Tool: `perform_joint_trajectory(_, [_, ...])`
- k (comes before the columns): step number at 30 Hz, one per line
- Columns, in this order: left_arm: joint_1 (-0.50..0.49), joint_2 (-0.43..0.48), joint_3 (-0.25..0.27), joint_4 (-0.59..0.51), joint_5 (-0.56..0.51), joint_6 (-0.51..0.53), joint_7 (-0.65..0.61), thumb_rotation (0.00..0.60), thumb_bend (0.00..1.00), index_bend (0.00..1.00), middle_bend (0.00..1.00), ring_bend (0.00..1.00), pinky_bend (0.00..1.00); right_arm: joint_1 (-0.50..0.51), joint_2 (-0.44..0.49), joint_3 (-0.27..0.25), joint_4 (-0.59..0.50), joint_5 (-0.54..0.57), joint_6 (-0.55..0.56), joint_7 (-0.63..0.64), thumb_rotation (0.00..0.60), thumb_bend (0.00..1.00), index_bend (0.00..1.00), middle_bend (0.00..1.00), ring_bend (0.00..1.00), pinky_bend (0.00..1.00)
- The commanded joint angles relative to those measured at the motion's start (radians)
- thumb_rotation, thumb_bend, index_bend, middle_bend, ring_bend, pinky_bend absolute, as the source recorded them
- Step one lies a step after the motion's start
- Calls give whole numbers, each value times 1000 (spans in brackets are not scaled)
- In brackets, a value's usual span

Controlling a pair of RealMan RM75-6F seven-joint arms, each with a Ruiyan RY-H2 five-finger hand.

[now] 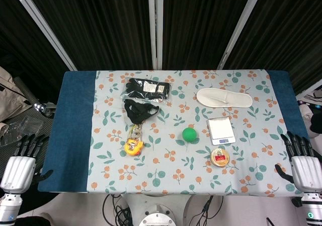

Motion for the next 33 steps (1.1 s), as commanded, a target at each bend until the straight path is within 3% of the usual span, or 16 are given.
perform_joint_trajectory(1, [1, 0, 1, -1, 1, 1, 0, 600, 49, 109, 85, 0, 22, 0, 0, -1, 0, -1, 0, 0, 600, 165, 0, 0, 0, 0])
perform_joint_trajectory(14, [2, 1, 3, -6, 10, 5, 6, 600, 49, 109, 85, 0, 22, 9, 2, -25, -12, -27, -31, -26, 600, 165, 0, 0, 0, 0])
perform_joint_trajectory(22, [-4, 1, -2, -11, 2, -6, 10, 600, 49, 109, 85, 0, 22, 82, -15, -54, -92, -24, -189, -208, 600, 165, 0, 0, 0, 0])
perform_joint_trajectory(33, [0, -2, 0, -2, -1, -2, 0, 600, 49, 109, 85, 0, 22, 193, -119, -36, -117, 59, -361, -440, 600, 170, 0, 0, 0, 0])
